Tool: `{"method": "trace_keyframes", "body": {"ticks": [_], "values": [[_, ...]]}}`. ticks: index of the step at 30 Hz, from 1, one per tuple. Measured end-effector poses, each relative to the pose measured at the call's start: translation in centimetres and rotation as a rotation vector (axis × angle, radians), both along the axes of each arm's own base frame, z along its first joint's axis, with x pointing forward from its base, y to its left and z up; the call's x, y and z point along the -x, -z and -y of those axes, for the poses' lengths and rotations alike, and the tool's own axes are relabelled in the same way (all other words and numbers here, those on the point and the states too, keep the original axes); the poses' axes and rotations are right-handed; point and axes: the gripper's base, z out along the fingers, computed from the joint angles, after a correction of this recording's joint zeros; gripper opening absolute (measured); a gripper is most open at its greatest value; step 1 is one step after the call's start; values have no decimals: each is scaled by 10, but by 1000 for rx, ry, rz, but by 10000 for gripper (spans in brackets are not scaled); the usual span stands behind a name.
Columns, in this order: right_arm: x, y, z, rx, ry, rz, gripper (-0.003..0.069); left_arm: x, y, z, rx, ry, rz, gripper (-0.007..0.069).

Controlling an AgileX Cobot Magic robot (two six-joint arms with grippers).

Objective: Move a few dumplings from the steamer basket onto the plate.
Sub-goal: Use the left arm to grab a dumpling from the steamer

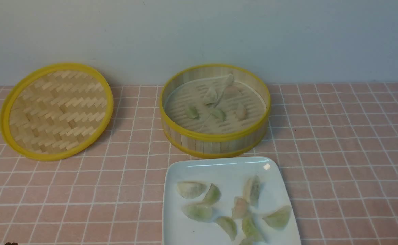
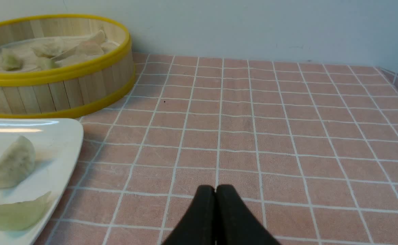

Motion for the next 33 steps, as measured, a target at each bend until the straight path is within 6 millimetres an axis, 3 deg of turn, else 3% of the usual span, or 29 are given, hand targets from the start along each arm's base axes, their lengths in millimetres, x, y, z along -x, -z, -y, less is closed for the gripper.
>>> {"method": "trace_keyframes", "body": {"ticks": [33], "values": [[0,0,0,0,0,0,-14,0,0,-2,-73,-4,10,-6]]}}
